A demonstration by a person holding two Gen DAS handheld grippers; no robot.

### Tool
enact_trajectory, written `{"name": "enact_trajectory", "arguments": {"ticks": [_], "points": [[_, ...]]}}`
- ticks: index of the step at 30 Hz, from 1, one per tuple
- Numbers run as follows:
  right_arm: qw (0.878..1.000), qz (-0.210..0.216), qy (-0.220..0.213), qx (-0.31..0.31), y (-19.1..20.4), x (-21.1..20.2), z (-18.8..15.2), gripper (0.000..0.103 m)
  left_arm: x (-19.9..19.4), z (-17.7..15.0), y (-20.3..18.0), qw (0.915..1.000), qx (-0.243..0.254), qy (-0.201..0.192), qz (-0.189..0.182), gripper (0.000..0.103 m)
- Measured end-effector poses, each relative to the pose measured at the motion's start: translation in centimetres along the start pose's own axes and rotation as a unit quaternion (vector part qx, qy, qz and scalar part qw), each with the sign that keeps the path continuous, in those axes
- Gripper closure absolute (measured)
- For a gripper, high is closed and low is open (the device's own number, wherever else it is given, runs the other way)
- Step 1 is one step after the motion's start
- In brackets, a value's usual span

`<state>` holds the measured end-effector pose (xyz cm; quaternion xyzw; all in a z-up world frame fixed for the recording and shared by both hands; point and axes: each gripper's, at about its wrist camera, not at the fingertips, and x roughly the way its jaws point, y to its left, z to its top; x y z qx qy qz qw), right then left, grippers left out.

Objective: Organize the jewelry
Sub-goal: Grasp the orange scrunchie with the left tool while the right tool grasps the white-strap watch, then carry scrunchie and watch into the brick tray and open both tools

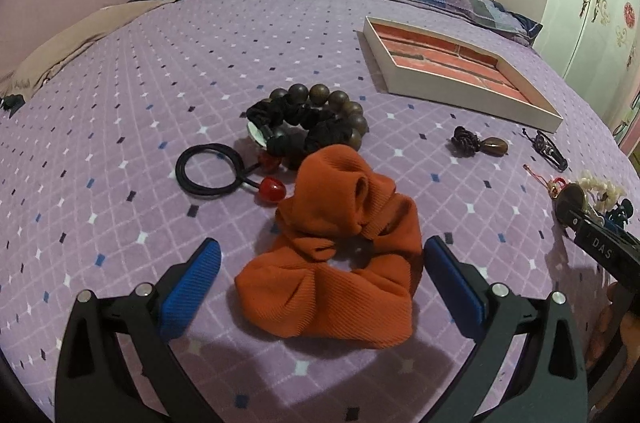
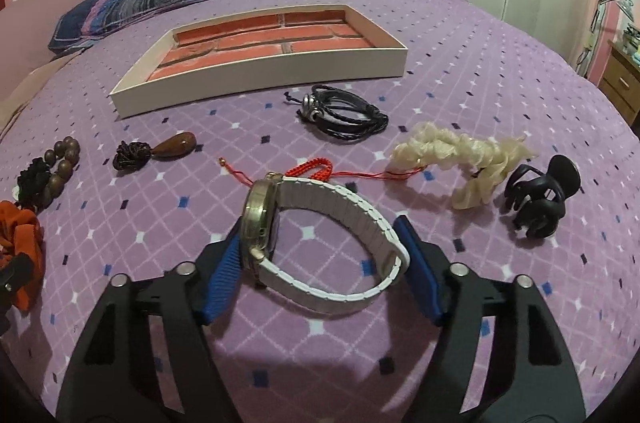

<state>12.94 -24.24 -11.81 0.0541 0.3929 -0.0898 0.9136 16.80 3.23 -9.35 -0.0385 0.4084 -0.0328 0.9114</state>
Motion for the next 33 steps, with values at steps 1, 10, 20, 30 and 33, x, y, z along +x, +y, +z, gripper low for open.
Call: {"name": "enact_trajectory", "arguments": {"ticks": [1,10,20,30,33], "points": [[1.000,0.001,-0.001,-0.001,0.1,0.0,0.0,0.038,0.0,0.0,0.0,1.0000,0.000,0.000,-0.002,0.004],[1.000,0.015,-0.010,-0.012,0.6,-0.3,-0.1,0.054,0.1,-0.1,-0.5,0.9997,0.010,0.003,-0.021,0.021],[0.999,0.026,-0.016,-0.019,0.8,-0.5,-0.1,0.067,-0.3,-0.4,-1.7,0.9988,0.043,-0.001,-0.021,0.068],[0.999,0.043,-0.026,-0.016,0.5,-1.3,-0.1,0.076,-1.3,0.3,-2.1,0.9981,0.054,-0.020,-0.022,0.080],[0.998,0.050,-0.028,-0.019,0.3,-1.5,-0.1,0.077,-1.8,0.9,-2.3,0.9978,0.053,-0.028,-0.027,0.080]]}}
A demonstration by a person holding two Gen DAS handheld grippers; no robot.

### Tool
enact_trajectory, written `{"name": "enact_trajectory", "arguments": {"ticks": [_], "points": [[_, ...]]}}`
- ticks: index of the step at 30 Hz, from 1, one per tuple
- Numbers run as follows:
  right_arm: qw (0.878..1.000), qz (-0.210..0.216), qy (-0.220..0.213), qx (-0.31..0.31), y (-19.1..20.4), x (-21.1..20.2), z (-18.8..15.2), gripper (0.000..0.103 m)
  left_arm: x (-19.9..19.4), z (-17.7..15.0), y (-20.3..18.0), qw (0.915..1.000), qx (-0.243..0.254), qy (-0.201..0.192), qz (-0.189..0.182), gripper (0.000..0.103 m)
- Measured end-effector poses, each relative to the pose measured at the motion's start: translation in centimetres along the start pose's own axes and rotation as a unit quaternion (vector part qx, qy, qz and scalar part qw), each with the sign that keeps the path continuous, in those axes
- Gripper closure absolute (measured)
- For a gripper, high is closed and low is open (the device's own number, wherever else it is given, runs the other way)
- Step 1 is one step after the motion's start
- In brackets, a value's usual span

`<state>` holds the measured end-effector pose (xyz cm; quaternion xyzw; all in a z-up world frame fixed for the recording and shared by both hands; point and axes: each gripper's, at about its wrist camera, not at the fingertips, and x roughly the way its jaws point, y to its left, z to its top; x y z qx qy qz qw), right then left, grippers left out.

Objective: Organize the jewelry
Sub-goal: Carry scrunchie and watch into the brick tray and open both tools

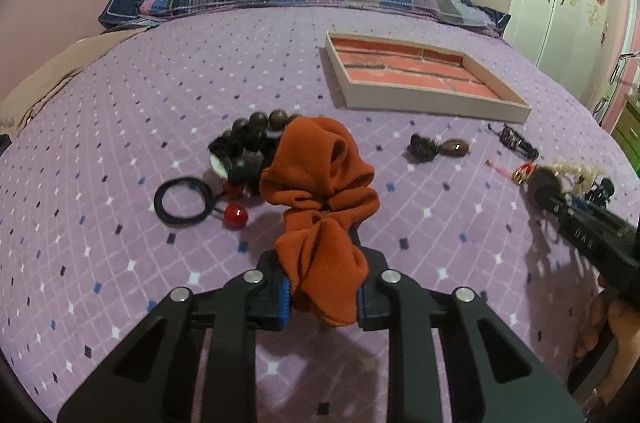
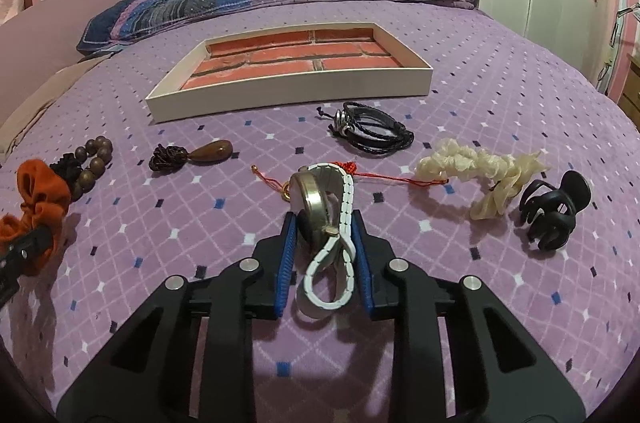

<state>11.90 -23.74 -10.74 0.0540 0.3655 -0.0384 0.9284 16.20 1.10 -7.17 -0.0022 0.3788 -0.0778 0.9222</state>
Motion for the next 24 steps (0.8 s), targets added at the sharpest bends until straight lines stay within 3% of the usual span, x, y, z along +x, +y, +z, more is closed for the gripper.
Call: {"name": "enact_trajectory", "arguments": {"ticks": [13,24], "points": [[1.000,0.021,-0.017,-0.013,-1.1,-1.1,1.7,0.080,0.8,6.5,-3.2,0.9984,0.010,-0.047,-0.029,0.080],[0.999,0.033,-0.041,-0.011,-1.6,1.4,8.2,0.080,6.3,14.3,-5.5,0.9979,-0.011,-0.042,-0.049,0.080]]}}
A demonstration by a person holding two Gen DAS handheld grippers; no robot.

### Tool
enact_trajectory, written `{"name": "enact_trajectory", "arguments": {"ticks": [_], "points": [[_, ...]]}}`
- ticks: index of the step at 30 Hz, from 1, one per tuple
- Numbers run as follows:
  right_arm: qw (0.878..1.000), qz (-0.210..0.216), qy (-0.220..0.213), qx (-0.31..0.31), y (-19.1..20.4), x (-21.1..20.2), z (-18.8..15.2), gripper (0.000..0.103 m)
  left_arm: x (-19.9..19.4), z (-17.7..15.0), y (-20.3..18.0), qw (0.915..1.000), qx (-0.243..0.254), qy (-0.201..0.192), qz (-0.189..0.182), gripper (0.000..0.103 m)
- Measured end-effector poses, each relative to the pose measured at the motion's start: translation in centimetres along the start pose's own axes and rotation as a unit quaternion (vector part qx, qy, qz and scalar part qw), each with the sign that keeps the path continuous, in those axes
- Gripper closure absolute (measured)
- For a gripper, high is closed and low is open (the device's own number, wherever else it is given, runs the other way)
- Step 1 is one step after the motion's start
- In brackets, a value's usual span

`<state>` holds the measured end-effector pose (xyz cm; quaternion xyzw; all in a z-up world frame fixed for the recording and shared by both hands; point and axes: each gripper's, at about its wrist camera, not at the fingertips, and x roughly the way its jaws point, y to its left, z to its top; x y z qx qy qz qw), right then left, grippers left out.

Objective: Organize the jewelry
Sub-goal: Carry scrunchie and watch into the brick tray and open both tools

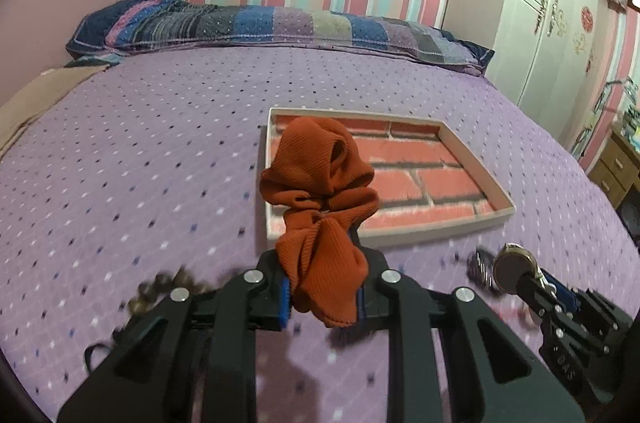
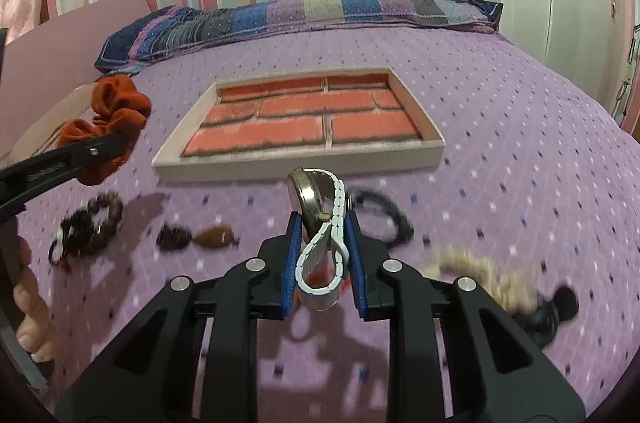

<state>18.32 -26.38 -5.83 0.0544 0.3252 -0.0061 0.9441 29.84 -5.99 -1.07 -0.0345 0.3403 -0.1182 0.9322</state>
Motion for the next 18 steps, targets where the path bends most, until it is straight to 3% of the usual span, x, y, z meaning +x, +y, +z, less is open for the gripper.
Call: {"name": "enact_trajectory", "arguments": {"ticks": [9,18], "points": [[1.000,-0.013,-0.017,-0.001,-0.8,6.2,8.0,0.080,7.8,5.6,0.0,0.9994,-0.023,0.027,0.008,0.080],[0.999,-0.042,0.014,-0.006,-2.7,15.1,13.3,0.080,15.7,9.6,0.5,0.9968,-0.024,0.067,0.035,0.080]]}}
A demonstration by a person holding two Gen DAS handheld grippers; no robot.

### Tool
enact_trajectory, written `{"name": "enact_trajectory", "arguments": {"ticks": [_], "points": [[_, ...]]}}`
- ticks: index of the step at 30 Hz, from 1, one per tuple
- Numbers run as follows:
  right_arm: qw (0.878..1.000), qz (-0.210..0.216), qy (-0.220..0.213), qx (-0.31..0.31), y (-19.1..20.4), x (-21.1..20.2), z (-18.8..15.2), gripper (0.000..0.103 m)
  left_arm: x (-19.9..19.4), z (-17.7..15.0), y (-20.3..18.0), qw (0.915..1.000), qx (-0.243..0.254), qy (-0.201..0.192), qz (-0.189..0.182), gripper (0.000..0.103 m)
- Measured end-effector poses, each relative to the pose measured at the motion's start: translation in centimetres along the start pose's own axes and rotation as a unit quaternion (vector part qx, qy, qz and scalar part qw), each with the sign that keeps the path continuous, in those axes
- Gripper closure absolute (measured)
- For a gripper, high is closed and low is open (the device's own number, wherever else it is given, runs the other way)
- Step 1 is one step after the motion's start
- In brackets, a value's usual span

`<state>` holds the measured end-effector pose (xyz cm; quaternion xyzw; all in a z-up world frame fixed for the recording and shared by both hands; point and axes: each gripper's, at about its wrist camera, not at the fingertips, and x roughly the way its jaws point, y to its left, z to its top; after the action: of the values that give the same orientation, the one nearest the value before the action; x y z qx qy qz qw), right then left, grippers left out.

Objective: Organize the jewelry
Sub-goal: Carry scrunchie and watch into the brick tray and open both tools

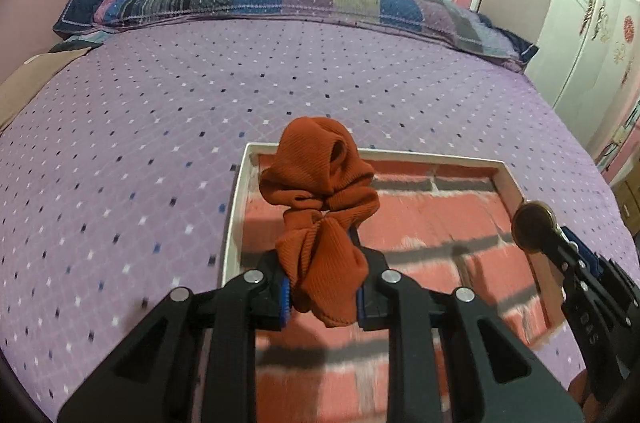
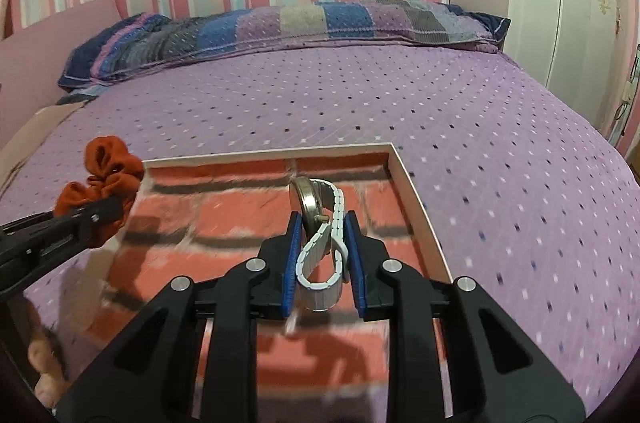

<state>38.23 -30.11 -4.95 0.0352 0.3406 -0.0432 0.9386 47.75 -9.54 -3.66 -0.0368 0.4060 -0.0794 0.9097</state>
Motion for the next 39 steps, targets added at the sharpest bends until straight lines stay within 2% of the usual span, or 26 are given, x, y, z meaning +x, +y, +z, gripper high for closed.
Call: {"name": "enact_trajectory", "arguments": {"ticks": [6,12,14,18,20,26,28,32,35,39], "points": [[0.999,-0.028,0.031,-0.008,-1.2,4.9,2.5,0.080,5.2,2.3,0.0,0.9986,-0.008,0.053,-0.002,0.080],[0.996,-0.033,0.078,0.000,-2.3,9.2,4.0,0.080,9.2,2.6,1.3,0.9929,-0.036,0.113,-0.002,0.080],[0.996,-0.033,0.086,-0.002,-2.2,10.1,4.1,0.080,9.4,3.0,1.2,0.9930,-0.031,0.114,-0.001,0.080],[0.996,-0.025,0.090,0.003,-2.0,10.6,4.5,0.081,10.3,3.5,0.7,0.9931,-0.004,0.114,0.026,0.079],[0.994,-0.035,0.103,-0.002,-1.8,11.0,4.3,0.081,10.7,3.7,0.6,0.9928,0.007,0.116,0.031,0.079],[0.991,-0.028,0.127,0.003,-2.0,11.9,3.5,0.079,11.0,3.7,0.3,0.9924,0.024,0.111,0.047,0.072],[0.991,-0.026,0.134,0.003,-2.0,12.1,3.3,0.076,11.0,3.7,0.1,0.9920,0.028,0.111,0.053,0.071],[0.988,-0.025,0.155,-0.008,-1.7,12.7,2.8,0.071,11.2,3.7,-0.1,0.9907,0.033,0.117,0.060,0.058],[0.987,-0.012,0.159,0.005,-2.3,12.7,2.8,0.069,10.8,3.5,-0.1,0.9899,0.034,0.123,0.062,0.054],[0.989,-0.008,0.148,-0.011,-2.1,11.5,3.1,0.047,9.4,3.3,-0.2,0.9897,0.040,0.116,0.073,0.044]]}}
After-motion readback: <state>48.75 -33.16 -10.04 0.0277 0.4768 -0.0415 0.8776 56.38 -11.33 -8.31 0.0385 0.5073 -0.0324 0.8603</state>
